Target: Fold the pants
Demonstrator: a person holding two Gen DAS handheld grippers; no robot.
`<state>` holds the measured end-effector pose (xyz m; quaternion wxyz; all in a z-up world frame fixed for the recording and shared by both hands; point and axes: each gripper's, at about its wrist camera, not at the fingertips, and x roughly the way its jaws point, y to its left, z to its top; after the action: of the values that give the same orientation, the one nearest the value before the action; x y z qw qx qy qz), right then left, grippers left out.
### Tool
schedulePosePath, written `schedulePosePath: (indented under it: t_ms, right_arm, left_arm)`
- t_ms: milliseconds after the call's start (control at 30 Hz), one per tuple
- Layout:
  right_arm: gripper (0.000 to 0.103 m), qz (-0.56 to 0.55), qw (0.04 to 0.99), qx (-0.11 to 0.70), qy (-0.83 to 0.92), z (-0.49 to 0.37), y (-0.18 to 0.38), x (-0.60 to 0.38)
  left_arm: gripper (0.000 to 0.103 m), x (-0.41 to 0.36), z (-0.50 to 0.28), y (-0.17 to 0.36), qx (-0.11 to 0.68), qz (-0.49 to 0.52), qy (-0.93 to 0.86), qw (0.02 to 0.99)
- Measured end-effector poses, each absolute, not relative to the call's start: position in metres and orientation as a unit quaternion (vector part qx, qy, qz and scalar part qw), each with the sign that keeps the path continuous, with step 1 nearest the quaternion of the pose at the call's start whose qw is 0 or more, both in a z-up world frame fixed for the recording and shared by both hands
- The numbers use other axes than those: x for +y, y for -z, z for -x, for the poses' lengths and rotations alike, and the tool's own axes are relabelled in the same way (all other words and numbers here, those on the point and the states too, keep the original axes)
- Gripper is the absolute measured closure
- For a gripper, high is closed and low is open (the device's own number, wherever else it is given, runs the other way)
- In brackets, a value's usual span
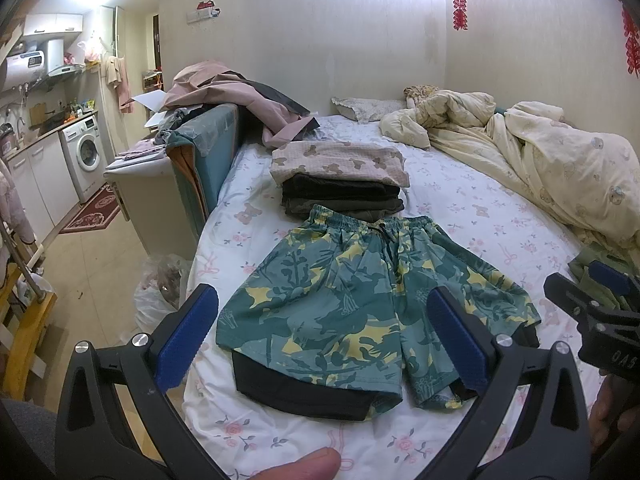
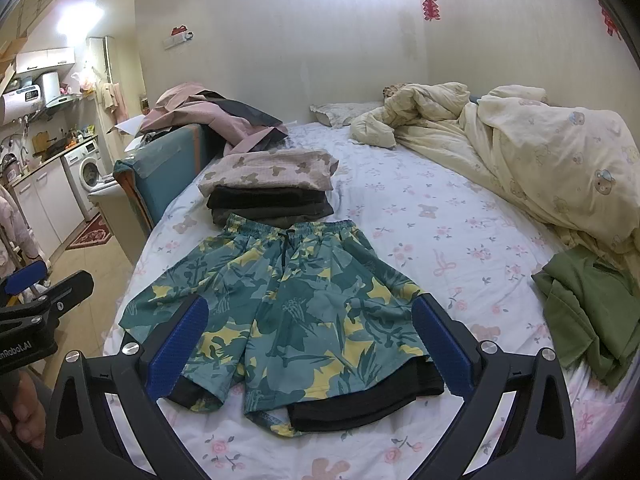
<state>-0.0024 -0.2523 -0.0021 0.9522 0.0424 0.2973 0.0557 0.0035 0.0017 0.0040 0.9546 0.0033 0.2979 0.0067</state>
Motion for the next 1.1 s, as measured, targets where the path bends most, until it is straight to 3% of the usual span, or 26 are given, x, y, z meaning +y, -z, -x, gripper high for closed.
schedulePosePath:
  t_ms: [867, 1100]
  right_arm:
    - [0.000, -0.058, 0.943, 0.321, -0.061, -0.002, 0.010, -0.258]
    - [0.000, -0.214, 0.893, 0.395, 0.014, -0.036, 0.040, -0.348]
  left_arm:
    - [0.000, 0.006, -0.002, -0.004, 0.300, -0.002, -0.011, 0.954]
    - [0.000, 0.014, -0.009, 0.002, 0.326, 0.009, -0.020, 0.945]
